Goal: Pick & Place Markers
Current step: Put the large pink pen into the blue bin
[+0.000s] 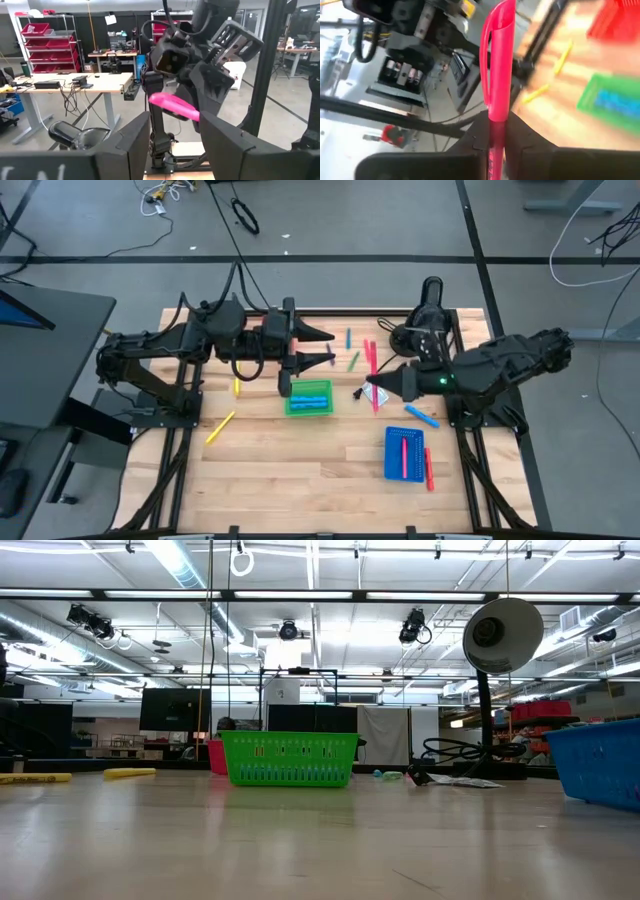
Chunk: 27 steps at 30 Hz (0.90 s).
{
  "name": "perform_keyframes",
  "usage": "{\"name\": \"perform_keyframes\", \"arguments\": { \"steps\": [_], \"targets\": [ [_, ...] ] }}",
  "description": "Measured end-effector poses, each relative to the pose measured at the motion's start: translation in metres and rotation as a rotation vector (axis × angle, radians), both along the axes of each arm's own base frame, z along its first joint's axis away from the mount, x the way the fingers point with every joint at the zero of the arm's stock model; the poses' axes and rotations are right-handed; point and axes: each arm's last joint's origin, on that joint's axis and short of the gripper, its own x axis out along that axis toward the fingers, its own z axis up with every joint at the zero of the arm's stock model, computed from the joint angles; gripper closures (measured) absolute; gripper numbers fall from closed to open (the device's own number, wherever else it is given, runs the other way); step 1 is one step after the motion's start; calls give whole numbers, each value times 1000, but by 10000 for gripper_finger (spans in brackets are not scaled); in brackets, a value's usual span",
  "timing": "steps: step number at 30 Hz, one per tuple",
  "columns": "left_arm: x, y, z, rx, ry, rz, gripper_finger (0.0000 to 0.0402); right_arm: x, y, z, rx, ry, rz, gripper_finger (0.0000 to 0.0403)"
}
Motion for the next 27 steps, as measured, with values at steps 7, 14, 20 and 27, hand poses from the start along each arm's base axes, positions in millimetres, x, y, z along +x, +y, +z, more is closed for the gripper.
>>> {"name": "perform_keyframes", "arguments": {
  "steps": [7,14,20,27],
  "targets": [
    [0,0,-1,1,9,0,225,-8,9,-8,245,67,-32,384],
    [0,0,-2,2,25,0,225,-19,21,-22,485,250,-14,385],
    [0,0,-5,5,50,0,225,-36,28,-41,532,479,-98,385],
    [0,0,-7,57,74,0,225,-37,35,-66,449,783,-138,385]
  ]
}}
